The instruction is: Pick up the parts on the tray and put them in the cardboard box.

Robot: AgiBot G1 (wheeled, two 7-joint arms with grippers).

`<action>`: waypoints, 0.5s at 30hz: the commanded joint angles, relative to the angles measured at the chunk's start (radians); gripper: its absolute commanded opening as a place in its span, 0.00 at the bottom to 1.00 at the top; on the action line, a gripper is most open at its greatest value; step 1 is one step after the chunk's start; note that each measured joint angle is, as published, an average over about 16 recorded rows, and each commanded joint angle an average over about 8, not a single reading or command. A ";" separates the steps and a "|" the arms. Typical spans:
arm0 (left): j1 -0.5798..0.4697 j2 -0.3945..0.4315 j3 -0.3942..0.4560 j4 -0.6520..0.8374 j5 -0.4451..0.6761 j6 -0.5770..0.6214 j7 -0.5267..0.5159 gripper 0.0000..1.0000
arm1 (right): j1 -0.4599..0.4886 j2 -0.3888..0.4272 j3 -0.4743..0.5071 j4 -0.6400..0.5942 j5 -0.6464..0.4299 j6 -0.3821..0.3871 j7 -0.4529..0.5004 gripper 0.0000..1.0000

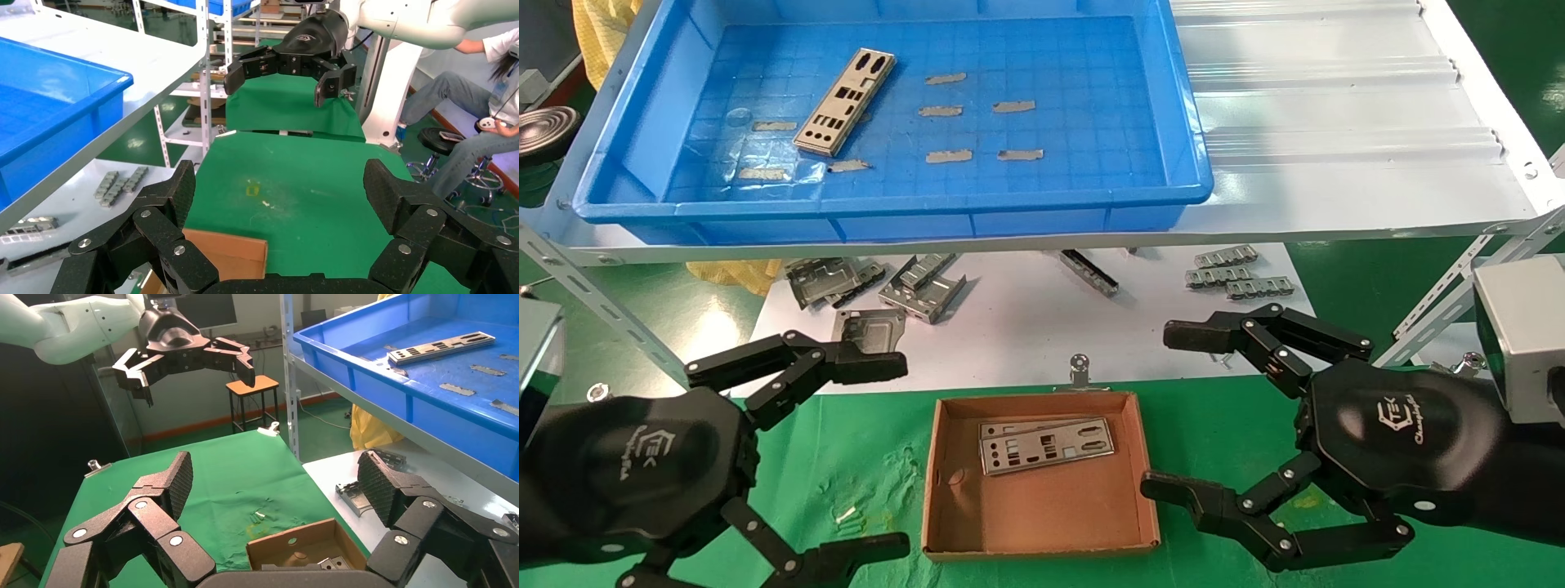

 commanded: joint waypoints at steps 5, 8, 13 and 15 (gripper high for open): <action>-0.002 0.003 0.002 0.004 0.002 0.000 0.002 1.00 | 0.000 0.000 0.000 0.000 0.000 0.000 0.000 1.00; -0.003 0.004 0.003 0.006 0.003 0.000 0.002 1.00 | 0.000 0.000 0.000 0.000 0.000 0.000 0.000 1.00; -0.004 0.005 0.003 0.007 0.004 0.000 0.003 1.00 | 0.000 0.000 0.000 0.000 0.000 0.000 0.000 1.00; -0.004 0.005 0.003 0.008 0.004 0.001 0.003 1.00 | 0.000 0.000 0.000 0.000 0.000 0.000 0.000 1.00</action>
